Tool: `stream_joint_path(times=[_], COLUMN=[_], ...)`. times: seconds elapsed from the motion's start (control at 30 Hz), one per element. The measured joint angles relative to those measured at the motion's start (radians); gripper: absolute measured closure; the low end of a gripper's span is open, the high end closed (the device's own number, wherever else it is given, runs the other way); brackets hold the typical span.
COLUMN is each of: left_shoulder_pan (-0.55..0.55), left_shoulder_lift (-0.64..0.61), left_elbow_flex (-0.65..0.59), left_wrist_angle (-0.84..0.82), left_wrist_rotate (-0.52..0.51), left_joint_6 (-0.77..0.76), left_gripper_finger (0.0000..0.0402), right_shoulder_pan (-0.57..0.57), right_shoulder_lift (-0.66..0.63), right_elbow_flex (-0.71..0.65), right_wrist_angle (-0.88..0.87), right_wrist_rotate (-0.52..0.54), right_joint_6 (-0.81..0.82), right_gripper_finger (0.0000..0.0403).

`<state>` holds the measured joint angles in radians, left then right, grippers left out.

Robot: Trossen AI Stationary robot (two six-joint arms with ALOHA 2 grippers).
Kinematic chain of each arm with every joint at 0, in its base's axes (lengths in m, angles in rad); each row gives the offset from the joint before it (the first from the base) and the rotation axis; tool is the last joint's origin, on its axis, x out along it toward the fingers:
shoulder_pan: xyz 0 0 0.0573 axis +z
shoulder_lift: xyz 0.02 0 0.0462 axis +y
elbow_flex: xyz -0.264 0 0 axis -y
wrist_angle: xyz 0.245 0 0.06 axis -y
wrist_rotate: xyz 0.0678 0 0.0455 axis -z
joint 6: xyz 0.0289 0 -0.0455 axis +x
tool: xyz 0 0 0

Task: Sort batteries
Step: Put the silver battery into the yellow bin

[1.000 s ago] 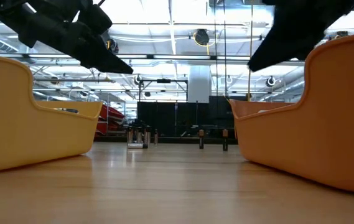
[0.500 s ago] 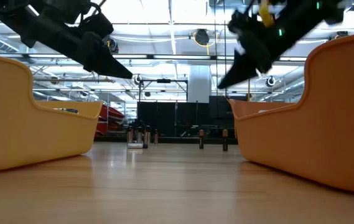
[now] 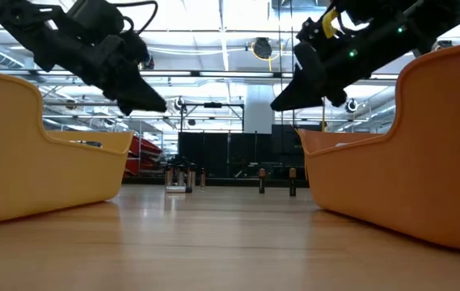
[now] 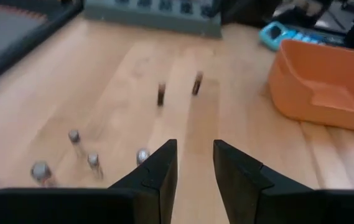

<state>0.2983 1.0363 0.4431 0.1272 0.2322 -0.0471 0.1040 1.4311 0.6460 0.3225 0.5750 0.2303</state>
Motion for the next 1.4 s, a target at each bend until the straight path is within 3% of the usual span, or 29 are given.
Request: stream_joint_path(times=[0.23, 0.47, 0.63, 0.77, 0.9, 1.03, 1.13, 1.23, 1.4], left_shoulder_pan=[0.002, 0.002, 0.002, 0.004, 0.002, -0.006, -0.007, -0.006, -0.006], left_shoulder_lift=[0.000, -0.001, -0.001, -0.001, -0.001, -0.002, 0.000, 0.000, 0.000], left_elbow_flex=[0.000, 0.018, 0.021, 0.022, 0.022, 0.023, 0.023, 0.023, 0.023], left_wrist_angle=[-0.028, 0.009, 0.088, 0.100, 0.114, 0.224, 0.265, 0.275, 0.286], left_wrist_rotate=[-0.204, -0.223, -0.212, -0.158, 0.045, 0.126, 0.110, 0.018, -0.054], left_joint_6=[0.032, 0.070, 0.067, 0.175, 0.298, 0.342, 0.279, 0.157, 0.118], left_gripper_finger=[0.0290, 0.0290, 0.0290, 0.0290, 0.0290, 0.0290, 0.0290, 0.0290, 0.0290], right_shoulder_pan=[0.013, 0.035, 0.041, 0.042, 0.036, 0.013, -0.017, -0.043, -0.059], right_shoulder_lift=[-0.003, -0.032, -0.080, -0.119, -0.134, -0.136, -0.138, -0.142, -0.146], right_elbow_flex=[0.000, 0.001, 0.001, 0.001, 0.001, 0.001, 0.001, 0.001, 0.001], right_wrist_angle=[0.004, -0.044, -0.082, -0.115, -0.140, -0.140, -0.140, -0.140, -0.125], right_wrist_rotate=[0.030, 0.027, 0.019, -0.004, -0.005, -0.043, -0.055, -0.056, -0.060], right_joint_6=[0.028, 0.044, 0.021, -0.024, -0.055, -0.072, -0.073, -0.071, -0.075], right_gripper_finger=[0.0344, 0.0381, 0.0391, 0.0388, 0.0379, 0.0362, 0.0345, 0.0328, 0.0312])
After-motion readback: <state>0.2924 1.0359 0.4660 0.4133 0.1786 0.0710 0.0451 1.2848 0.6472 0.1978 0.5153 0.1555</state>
